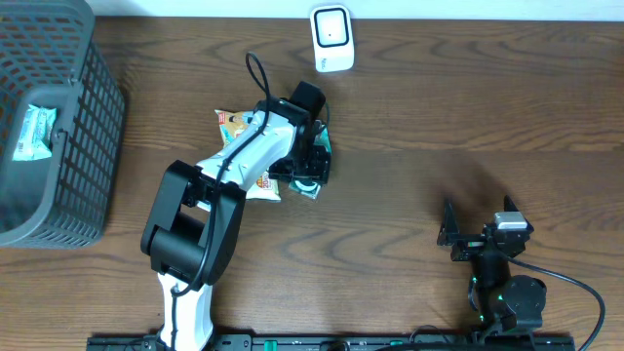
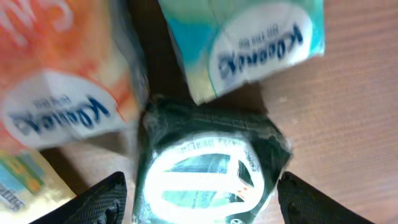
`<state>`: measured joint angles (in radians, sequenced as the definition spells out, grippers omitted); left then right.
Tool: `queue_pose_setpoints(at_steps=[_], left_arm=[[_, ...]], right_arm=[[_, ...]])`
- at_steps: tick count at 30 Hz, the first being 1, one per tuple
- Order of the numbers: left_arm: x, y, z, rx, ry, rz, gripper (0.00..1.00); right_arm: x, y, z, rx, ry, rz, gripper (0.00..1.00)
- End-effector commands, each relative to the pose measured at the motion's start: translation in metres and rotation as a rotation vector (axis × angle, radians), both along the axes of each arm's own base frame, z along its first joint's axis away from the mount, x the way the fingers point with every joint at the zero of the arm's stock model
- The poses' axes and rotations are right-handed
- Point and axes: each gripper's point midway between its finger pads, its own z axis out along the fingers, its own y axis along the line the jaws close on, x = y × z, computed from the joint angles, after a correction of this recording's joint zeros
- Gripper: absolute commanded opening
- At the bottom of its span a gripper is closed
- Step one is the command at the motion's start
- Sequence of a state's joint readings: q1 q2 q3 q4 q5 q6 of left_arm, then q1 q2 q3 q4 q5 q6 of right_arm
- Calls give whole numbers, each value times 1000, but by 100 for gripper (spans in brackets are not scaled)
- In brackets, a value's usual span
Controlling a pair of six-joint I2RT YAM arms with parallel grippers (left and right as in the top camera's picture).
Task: Scan the item barcode
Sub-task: 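Lift the Zam-Buk tin to the scanner and turn it, then open the left gripper and drop the tin on the table, then reach into the basket and grasp the mint-green wipes pack with left gripper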
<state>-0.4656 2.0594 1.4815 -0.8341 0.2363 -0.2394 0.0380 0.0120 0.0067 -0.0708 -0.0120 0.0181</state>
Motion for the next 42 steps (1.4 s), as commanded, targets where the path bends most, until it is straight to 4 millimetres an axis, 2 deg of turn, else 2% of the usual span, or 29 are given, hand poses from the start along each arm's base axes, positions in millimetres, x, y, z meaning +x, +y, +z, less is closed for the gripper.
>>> queue_pose_setpoints(at_steps=[1, 4, 7, 10, 15, 19, 21, 24, 27, 28, 31, 34, 35, 38, 42], left_arm=[[9, 7, 1, 34, -32, 15, 77], [16, 10, 12, 25, -52, 6, 78], [28, 15, 37, 15, -77, 21, 78], [43, 22, 76, -6, -127, 51, 78], [73, 42, 159, -70, -322, 76, 78], [94, 73, 227, -113, -538, 126, 78], [104, 102, 260, -117, -654, 192, 78], [122, 165, 308, -64, -845, 333, 78], [132, 250, 345, 74, -1014, 523, 78], [131, 298, 357, 169, -1073, 617, 78], [122, 367, 362, 358, -1104, 644, 78], [113, 417, 347, 467, -1054, 648, 78], [111, 431, 338, 480, -1028, 671, 78], [103, 479, 291, 520, -906, 735, 78], [93, 520, 230, 573, -744, 703, 78]], right_arm=[[0, 2, 0, 11, 0, 8, 99], [0, 2, 0, 11, 0, 8, 99], [0, 2, 0, 11, 0, 8, 99], [0, 2, 0, 11, 0, 8, 99], [0, 2, 0, 11, 0, 8, 99], [0, 2, 0, 11, 1, 8, 99], [0, 2, 0, 11, 0, 8, 99], [0, 2, 0, 11, 0, 8, 99], [0, 2, 0, 11, 0, 8, 99], [0, 2, 0, 11, 1, 8, 99], [0, 2, 0, 11, 0, 8, 99], [0, 2, 0, 11, 0, 8, 99], [0, 2, 0, 11, 0, 8, 99], [0, 2, 0, 11, 0, 8, 99], [0, 2, 0, 11, 1, 8, 99]])
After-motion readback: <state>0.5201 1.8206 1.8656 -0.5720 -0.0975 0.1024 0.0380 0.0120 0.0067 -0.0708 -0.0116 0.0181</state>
